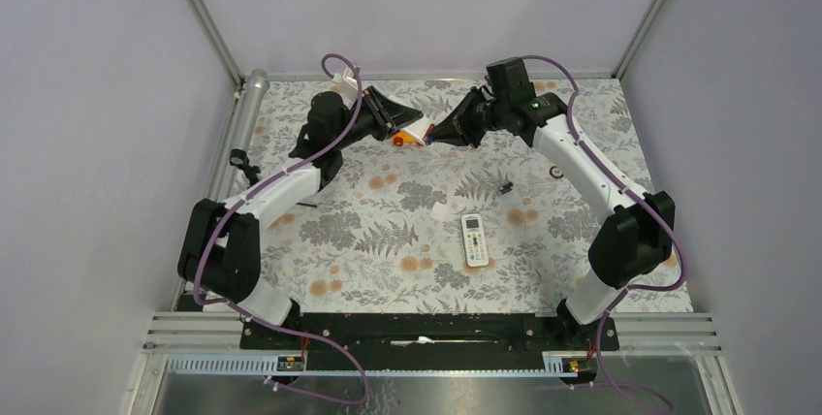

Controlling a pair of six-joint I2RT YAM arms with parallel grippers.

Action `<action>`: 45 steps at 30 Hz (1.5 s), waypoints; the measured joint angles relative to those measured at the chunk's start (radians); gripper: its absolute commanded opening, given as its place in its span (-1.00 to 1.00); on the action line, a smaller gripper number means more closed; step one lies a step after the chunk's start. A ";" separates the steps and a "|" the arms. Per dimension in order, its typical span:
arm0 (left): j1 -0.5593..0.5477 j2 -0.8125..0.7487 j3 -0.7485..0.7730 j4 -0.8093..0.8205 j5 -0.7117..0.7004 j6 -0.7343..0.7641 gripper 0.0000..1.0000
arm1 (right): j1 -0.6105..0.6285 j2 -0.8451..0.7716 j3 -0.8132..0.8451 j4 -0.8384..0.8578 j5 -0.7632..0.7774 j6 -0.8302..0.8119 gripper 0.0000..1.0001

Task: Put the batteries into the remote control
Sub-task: Load the battery into the remote control.

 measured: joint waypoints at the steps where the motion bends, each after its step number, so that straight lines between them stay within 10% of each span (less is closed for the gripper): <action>1: -0.001 0.000 0.000 -0.005 0.000 0.002 -1.00 | -0.002 0.000 -0.002 0.000 -0.004 0.005 -0.58; 31: 0.015 0.001 0.034 -0.112 0.009 -0.042 -1.00 | -0.018 0.000 -0.029 0.001 -0.031 0.035 -0.39; 39: 0.016 0.010 0.061 -0.170 0.037 -0.060 -1.00 | -0.020 -0.017 -0.074 0.087 -0.023 0.045 0.87; 45: 0.016 0.029 0.085 -0.194 0.064 -0.064 -1.00 | -0.032 -0.077 -0.102 0.158 -0.027 0.000 0.99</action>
